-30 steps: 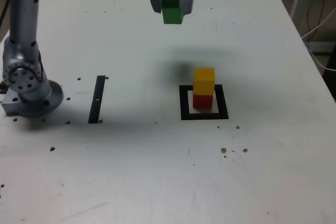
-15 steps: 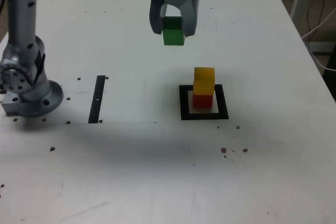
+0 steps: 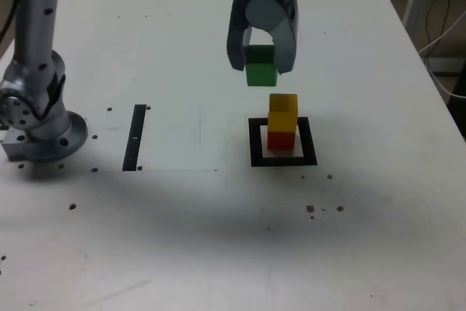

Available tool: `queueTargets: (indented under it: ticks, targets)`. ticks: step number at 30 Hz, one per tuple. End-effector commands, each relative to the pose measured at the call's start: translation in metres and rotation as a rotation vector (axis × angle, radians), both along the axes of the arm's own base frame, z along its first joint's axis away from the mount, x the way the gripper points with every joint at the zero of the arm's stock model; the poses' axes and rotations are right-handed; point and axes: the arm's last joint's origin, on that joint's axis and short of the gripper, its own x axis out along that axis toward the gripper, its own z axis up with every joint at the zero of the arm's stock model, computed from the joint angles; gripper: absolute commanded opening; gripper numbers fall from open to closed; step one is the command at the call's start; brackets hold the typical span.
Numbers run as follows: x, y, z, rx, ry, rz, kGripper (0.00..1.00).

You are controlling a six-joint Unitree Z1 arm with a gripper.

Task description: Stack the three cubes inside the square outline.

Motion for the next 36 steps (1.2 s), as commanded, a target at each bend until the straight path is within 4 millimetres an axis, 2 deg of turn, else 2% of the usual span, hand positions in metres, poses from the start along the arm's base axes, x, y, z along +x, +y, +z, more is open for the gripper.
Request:
queueTargets:
  ticks: [1,11,30,32,33,36]
  targets:
    - [0.005,-0.004,-0.003,-0.008,0.011,-0.005,0.30]
    - [0.019,-0.015,-0.010,-0.031,0.017,-0.021,0.30]
    - [0.028,-0.014,-0.021,-0.026,0.037,-0.019,0.31]
    - [0.029,-0.013,-0.022,-0.026,0.036,-0.019,0.38]
    - [0.029,-0.013,-0.023,-0.026,0.036,-0.019,0.45]
    - [0.030,-0.012,-0.024,-0.025,0.037,-0.019,0.77]
